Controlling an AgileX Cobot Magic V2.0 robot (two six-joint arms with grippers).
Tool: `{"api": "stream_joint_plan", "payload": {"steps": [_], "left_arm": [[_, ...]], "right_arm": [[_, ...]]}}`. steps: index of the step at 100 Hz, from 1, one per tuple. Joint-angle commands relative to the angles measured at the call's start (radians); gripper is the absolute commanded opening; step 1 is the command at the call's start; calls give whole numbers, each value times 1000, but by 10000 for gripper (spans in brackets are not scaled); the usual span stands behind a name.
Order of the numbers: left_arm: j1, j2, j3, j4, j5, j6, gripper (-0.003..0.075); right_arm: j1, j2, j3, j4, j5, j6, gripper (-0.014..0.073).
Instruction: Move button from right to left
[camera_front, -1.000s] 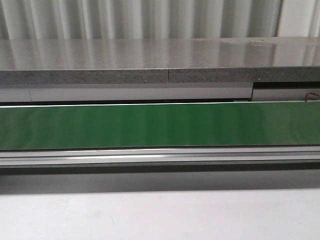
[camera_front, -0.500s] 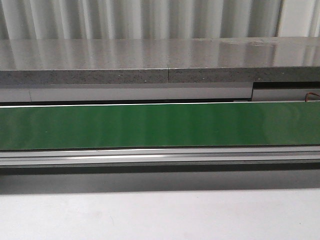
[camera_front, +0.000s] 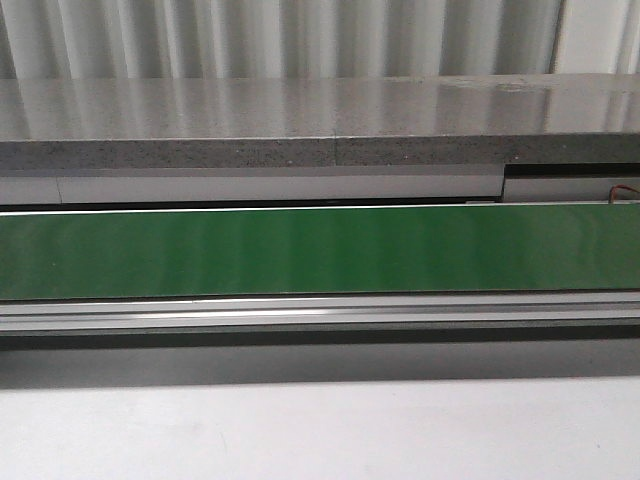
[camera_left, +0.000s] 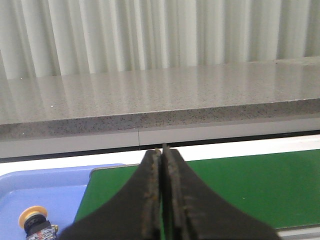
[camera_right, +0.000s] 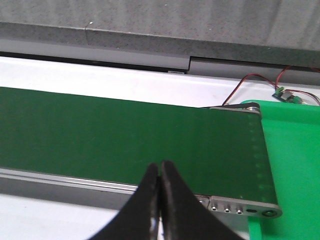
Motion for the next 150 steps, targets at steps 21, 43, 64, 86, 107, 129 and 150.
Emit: {"api": "stream_joint_plan", "payload": {"steps": [21,43,64,86,107,129,150], "left_arm": [[-3,-34,25,-2,-87,-11,-20],[-3,-34,25,-2,-87,-11,-20],[-3,-34,25,-2,-87,-11,-20],[-3,-34,25,-2,-87,-11,-20],[-3,-34,25,-2,-87,-11,-20],[-3,-34,25,-2,-87,-11,-20],[-3,-34,25,-2,-87,-11,-20]], "right_arm": [[43,-169,178,-285,-264,366,-67],[43,-325,314,-285,-376,366,-67],[43,-428,422,-273,-473,366,-67],[43,-428,438,-270,-503,366,-67],[43,-428,438,-270,-502,366,-67],[43,-428,438,-270,-503,366,-67],[43,-428,438,-270,-503,366,-67]]}}
